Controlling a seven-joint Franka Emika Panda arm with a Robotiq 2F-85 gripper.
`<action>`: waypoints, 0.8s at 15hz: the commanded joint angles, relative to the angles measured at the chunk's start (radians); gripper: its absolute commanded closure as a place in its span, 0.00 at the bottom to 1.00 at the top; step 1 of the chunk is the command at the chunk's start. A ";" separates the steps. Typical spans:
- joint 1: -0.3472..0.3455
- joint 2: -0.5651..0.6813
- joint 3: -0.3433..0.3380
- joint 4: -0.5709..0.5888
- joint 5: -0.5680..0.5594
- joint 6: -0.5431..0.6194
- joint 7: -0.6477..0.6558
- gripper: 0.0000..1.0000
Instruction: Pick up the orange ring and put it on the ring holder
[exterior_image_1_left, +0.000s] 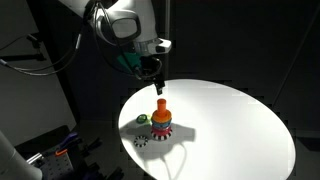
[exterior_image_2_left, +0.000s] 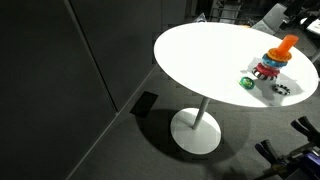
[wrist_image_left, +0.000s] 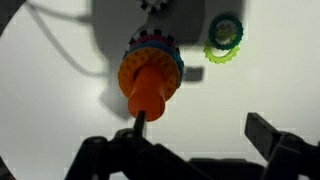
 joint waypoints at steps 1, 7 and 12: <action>-0.006 -0.059 -0.008 0.012 -0.011 -0.128 -0.068 0.00; -0.012 -0.132 -0.012 0.029 -0.057 -0.310 -0.111 0.00; -0.026 -0.179 -0.009 0.042 -0.133 -0.394 -0.081 0.00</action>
